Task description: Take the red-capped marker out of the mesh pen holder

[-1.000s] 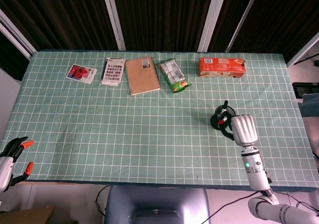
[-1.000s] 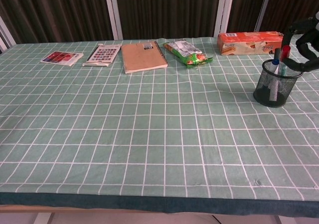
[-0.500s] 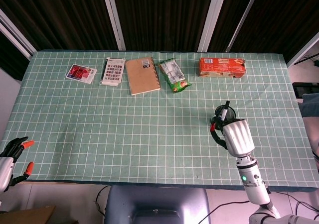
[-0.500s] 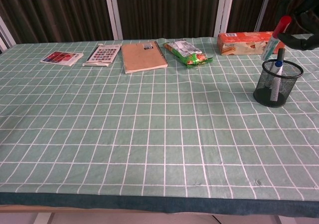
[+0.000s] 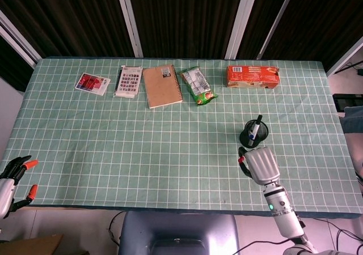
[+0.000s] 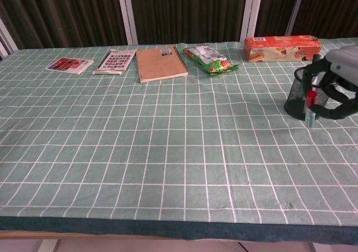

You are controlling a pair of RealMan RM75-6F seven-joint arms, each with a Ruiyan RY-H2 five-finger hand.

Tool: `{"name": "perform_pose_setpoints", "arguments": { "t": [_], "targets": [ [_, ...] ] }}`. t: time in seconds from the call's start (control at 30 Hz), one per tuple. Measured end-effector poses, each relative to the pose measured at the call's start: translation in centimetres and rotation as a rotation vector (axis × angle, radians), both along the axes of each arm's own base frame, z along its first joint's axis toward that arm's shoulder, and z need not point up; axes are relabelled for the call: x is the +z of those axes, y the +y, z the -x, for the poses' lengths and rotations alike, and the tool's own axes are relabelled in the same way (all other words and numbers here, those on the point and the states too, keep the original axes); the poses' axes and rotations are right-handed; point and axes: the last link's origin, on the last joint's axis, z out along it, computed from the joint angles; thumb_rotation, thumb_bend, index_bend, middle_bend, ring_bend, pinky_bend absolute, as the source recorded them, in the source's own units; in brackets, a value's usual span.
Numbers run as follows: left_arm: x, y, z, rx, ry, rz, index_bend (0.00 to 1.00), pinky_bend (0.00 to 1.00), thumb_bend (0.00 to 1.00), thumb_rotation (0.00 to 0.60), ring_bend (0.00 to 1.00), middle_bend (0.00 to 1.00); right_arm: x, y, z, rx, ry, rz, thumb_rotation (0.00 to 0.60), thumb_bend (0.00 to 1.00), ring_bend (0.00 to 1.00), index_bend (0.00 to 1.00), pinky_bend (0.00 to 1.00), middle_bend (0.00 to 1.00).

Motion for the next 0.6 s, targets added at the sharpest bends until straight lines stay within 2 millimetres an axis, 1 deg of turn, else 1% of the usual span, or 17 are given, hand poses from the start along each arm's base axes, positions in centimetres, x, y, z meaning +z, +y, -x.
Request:
{"name": "perform_pose_setpoints", "arguments": {
  "t": [0.1, 0.23, 0.37, 0.47, 0.53, 0.6],
  "targets": [
    [0.0, 0.0, 0.0, 0.001, 0.001, 0.001, 0.22, 0.35, 0.44, 0.6, 0.07, 0.1, -1.0, -0.5, 1.1, -0.05, 0.028, -0.031, 0.6, 0.82, 1.0, 0.76, 1.0, 0.96],
    [0.0, 0.0, 0.0, 0.001, 0.002, 0.0, 0.22, 0.35, 0.44, 0.6, 0.08, 0.11, -2.0, -1.4, 1.9, -0.069, 0.048, -0.052, 0.6, 0.82, 1.0, 0.75, 1.0, 0.96],
    [-0.1, 0.0, 0.0, -0.001, 0.005, 0.004, 0.22, 0.35, 0.44, 0.6, 0.08, 0.1, -3.1, -2.4, 2.3, -0.063, 0.042, -0.057, 0.6, 0.82, 1.0, 0.72, 1.0, 0.96],
    [-0.1, 0.0, 0.0, 0.0, 0.004, 0.005, 0.22, 0.35, 0.44, 0.6, 0.08, 0.1, -3.8, -3.2, 2.4, -0.051, 0.02, -0.06, 0.6, 0.82, 1.0, 0.68, 1.0, 0.96],
    [-0.1, 0.0, 0.0, 0.001, 0.001, 0.003, 0.22, 0.35, 0.44, 0.6, 0.08, 0.1, -4.3, -3.7, 2.4, -0.041, 0.005, -0.063, 0.6, 0.78, 1.0, 0.64, 1.0, 0.96],
    [0.0, 0.0, 0.0, 0.002, -0.002, 0.001, 0.22, 0.35, 0.44, 0.6, 0.08, 0.11, -4.7, -3.9, 2.4, -0.033, 0.0, -0.065, 0.6, 0.72, 1.0, 0.6, 1.0, 0.96]
  ]
}}
